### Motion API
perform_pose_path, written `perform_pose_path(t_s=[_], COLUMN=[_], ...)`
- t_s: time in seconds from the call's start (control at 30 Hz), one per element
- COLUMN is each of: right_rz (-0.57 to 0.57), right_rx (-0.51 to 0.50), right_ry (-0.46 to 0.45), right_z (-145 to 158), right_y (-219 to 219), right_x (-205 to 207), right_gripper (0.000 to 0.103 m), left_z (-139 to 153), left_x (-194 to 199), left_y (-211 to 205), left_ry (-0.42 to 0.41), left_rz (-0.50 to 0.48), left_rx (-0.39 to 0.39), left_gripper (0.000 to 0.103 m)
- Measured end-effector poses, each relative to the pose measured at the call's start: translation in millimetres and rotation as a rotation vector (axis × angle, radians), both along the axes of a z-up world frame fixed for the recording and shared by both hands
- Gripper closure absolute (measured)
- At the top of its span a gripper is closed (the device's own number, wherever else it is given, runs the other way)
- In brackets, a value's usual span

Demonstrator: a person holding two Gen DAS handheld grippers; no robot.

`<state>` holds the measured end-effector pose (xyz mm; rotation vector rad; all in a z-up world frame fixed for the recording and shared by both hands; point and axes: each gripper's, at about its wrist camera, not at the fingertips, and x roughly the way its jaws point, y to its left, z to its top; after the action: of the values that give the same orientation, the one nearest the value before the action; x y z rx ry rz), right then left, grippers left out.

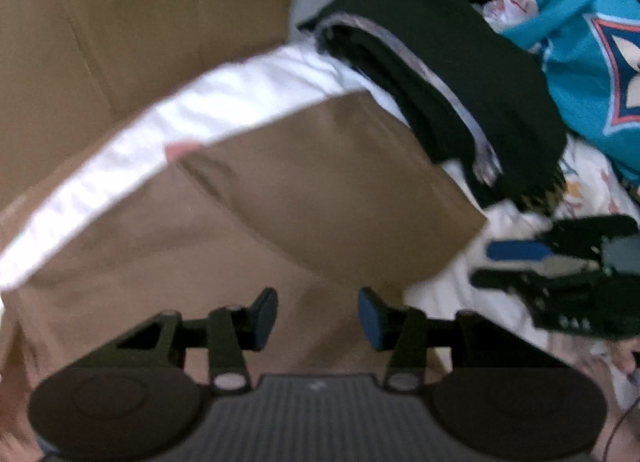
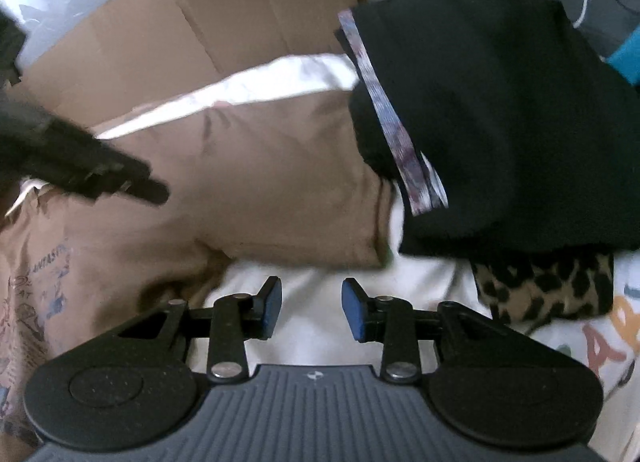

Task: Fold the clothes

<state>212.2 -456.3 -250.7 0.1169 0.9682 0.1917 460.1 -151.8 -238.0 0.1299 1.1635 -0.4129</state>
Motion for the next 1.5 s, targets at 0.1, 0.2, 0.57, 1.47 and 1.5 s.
perform_pose_path(t_s=[0.1, 0.2, 0.57, 1.47, 1.5], right_rz=[-0.016, -0.054, -0.118, -0.290, -0.284], right_rx=[0.035, 0.068, 0.150, 0.254, 0.241], right_ry=[-0.009, -0.007, 0.011, -0.003, -0.006], right_z=[-1, -3, -11, -15, -16], right_y=[-4, -11, -27, -56, -55], right_x=[-1, 1, 17, 49, 51], right_gripper=[0.063, 0.062, 0.062, 0.100, 0.100], left_z=[-4, -6, -22, -16, -16], left_x=[-18, -30, -43, -36, -37], left_y=[-14, -30, -54, -23, -24], left_ry=[0.011, 0.001, -0.023, 0.078, 0.077], left_rz=[0.001, -0.017, 0.041, 0.055, 0.044], left_rx=[-0.015, -0.033, 0.074, -0.077, -0.077], left_gripper=[0.071, 0.073, 0.077, 0.103, 0.103])
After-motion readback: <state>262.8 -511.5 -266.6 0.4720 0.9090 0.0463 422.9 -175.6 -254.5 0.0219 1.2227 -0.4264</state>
